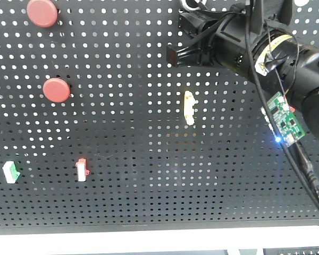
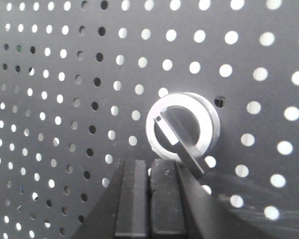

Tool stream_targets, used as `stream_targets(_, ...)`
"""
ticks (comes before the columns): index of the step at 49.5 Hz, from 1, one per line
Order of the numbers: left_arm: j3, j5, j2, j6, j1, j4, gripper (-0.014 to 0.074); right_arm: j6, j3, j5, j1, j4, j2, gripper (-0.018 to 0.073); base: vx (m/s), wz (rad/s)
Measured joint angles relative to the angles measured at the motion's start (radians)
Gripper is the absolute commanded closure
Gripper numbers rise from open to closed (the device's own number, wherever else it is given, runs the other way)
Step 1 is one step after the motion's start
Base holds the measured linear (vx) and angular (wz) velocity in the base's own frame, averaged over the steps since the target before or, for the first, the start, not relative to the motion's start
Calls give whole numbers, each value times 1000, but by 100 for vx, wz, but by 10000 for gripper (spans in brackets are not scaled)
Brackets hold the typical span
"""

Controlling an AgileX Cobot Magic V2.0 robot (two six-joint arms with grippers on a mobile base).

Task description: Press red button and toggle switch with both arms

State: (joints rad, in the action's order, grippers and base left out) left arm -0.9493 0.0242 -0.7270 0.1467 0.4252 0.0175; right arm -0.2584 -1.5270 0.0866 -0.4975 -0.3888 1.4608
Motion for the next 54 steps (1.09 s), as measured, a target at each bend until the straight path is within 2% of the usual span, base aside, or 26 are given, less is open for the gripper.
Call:
stream_targets(9,0,-10,0,0,0,0,597,-3,0,-12,-3,0,-5,559,0,0)
stream_targets(18,0,-10,0,0,0,0,597,-5,13,-128,-54,-3,-75,559,0,0)
stream_targets(34,0,-11,0,0,0,0,596,-5,264,-112,-69,-67,-284,559,0,0)
stream_targets(54,0,-11,0,0,0,0,596,-5,282,-104,-69,-88,-296,559,0,0)
